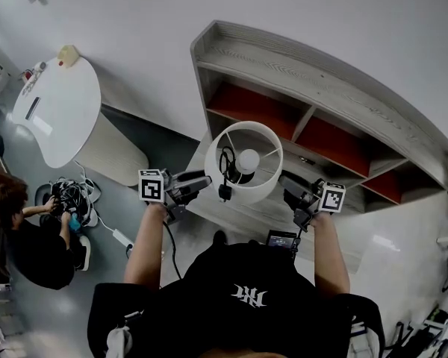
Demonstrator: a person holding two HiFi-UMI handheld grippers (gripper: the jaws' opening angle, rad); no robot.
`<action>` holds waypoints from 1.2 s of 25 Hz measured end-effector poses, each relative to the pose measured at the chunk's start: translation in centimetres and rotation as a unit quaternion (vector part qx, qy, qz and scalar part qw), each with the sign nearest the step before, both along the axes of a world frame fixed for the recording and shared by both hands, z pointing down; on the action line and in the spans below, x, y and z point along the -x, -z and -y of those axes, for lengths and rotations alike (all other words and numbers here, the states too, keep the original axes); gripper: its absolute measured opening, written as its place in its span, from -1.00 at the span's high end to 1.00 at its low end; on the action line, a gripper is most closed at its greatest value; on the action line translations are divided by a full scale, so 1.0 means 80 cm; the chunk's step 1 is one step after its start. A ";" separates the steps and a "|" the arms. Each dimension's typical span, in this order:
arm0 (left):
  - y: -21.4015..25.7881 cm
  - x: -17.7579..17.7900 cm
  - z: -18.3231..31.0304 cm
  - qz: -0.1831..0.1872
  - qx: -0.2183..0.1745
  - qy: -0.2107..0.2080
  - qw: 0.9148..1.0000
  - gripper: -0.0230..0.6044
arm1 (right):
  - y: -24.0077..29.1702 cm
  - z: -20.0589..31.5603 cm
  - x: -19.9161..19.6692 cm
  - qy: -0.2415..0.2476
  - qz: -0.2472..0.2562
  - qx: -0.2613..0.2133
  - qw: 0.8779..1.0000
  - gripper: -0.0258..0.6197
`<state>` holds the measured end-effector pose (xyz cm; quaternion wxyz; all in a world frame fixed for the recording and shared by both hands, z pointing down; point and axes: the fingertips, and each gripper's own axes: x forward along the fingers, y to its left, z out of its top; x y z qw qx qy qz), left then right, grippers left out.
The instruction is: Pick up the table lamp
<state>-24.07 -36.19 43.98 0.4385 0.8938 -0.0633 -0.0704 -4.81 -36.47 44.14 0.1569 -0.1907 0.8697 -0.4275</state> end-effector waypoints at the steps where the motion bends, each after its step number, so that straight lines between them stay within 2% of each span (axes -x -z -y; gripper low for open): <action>1: 0.003 0.000 -0.001 0.001 -0.001 0.000 1.000 0.31 | 0.004 0.000 -0.001 0.000 -0.001 -0.002 1.000 0.37; 6: 0.023 -0.003 -0.002 0.007 -0.010 0.008 1.000 0.31 | 0.021 -0.003 -0.003 -0.002 -0.005 -0.003 1.000 0.37; 13: 0.057 -0.005 -0.005 0.002 -0.031 0.019 0.999 0.30 | 0.049 -0.010 -0.005 -0.008 -0.006 -0.014 1.000 0.37; 23: 0.089 -0.007 -0.016 -0.014 -0.040 0.022 0.999 0.30 | 0.095 -0.018 -0.005 -0.005 -0.011 -0.037 0.999 0.36; 30: 0.111 -0.008 -0.022 -0.004 -0.052 0.019 0.998 0.29 | 0.118 -0.024 -0.006 -0.004 -0.013 -0.056 0.998 0.36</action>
